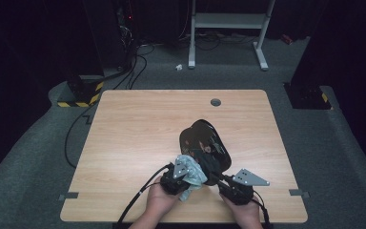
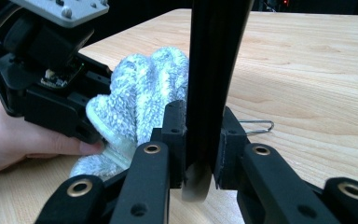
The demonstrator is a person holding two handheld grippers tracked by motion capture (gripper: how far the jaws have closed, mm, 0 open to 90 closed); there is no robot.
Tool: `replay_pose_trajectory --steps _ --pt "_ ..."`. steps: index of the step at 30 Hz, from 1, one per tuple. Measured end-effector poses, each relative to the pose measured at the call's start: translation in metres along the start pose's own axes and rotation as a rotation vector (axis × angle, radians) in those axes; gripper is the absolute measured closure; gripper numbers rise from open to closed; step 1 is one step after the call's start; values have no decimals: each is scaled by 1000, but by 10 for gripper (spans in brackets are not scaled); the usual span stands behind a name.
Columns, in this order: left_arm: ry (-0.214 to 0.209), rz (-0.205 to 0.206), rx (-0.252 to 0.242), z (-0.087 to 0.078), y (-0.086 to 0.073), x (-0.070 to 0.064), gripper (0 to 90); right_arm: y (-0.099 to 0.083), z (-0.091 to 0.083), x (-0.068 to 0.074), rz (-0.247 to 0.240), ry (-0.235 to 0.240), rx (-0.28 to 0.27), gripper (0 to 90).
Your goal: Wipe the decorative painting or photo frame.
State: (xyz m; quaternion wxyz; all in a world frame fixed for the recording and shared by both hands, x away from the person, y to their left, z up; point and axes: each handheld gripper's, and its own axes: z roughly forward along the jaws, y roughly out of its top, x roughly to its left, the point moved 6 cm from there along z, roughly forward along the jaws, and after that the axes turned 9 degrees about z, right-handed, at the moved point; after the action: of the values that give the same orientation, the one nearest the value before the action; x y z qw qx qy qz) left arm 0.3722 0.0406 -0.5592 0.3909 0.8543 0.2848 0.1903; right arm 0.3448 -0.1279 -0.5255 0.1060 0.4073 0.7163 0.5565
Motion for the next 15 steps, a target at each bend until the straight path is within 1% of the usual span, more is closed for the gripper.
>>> replay_pose_trajectory --steps 2,4,7,10,11,13,15 --pt "6 0 -17 -5 6 3 691 0 0 0 -1 -1 -1 772" --pt "6 -17 -53 -12 15 5 691 0 0 0 -1 -1 -1 772" --pt "10 -20 -98 -22 27 6 689 0 0 0 -1 -1 -1 773" --pt "9 -32 -153 -31 40 7 688 0 0 0 -4 0 -1 773" --pt "3 -38 -167 -34 43 6 688 0 0 0 -4 0 0 773" --pt "-7 -38 -180 -37 46 4 687 0 0 0 -6 1 -1 773" --pt "-8 -24 -173 -36 45 1 686 0 0 1 -4 2 0 772"
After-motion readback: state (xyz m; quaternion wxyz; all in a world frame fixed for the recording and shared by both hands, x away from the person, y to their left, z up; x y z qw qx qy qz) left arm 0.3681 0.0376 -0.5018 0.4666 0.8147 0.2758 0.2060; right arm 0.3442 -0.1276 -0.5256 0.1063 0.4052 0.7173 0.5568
